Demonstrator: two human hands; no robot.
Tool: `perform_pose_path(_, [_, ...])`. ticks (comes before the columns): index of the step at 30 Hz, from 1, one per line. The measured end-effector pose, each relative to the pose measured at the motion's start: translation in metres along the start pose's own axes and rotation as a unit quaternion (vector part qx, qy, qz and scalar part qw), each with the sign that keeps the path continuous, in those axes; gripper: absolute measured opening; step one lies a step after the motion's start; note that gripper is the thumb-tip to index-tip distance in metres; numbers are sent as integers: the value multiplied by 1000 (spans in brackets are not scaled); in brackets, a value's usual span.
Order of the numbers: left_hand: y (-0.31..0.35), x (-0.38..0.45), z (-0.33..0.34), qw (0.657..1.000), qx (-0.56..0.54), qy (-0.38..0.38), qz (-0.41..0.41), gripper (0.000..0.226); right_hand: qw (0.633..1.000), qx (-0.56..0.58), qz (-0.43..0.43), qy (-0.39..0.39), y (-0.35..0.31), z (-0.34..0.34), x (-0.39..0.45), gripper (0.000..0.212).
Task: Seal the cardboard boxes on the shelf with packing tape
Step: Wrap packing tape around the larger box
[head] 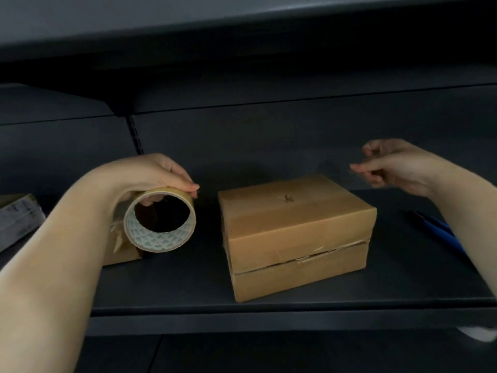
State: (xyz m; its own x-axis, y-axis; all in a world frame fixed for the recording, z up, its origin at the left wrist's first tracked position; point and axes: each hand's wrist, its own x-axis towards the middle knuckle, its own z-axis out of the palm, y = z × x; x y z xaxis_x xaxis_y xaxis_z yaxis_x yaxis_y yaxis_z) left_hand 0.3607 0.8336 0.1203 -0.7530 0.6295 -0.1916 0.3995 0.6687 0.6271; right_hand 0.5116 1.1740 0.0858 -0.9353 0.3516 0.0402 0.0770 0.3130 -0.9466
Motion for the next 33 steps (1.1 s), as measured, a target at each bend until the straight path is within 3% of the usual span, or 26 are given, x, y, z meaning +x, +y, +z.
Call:
perform_pose_path(3, [-2,4,3,1000,20,-5,-17,70,1000,3,6,-5,5,0,1,28])
perform_pose_path(6, [-4,10,13,998,37,5,-45,32,1000,21,14,-1,12,3,2,32])
perform_pose_path(8, [-8,13,19,998,41,14,-53,19,999,33,30,5,19,7,2,32])
perform_pose_path(11, [-15,16,29,997,40,28,-57,17,994,89,58,14,36,15,-1,30])
perform_pose_path(15, [-19,22,51,997,34,62,-31,10,957,267,103,47,59,38,-6,15])
perform_pose_path(17, [-17,25,59,997,23,73,-5,8,949,284,120,65,62,48,-9,7])
perform_pose_path(21, [-13,27,61,996,26,85,4,15,940,290,163,75,60,60,-17,15])
perform_pose_path(27, [-11,27,62,996,32,83,-9,11,873,389,270,113,51,69,-23,31])
perform_pose_path(30, [-12,28,59,995,47,83,-8,6,898,351,205,167,46,68,-21,24])
perform_pose_path(32, [-12,29,57,995,53,81,-4,6,924,234,69,295,37,54,-15,6])
perform_pose_path(33, [-12,30,56,995,59,78,0,6,936,148,-31,318,25,47,-14,18])
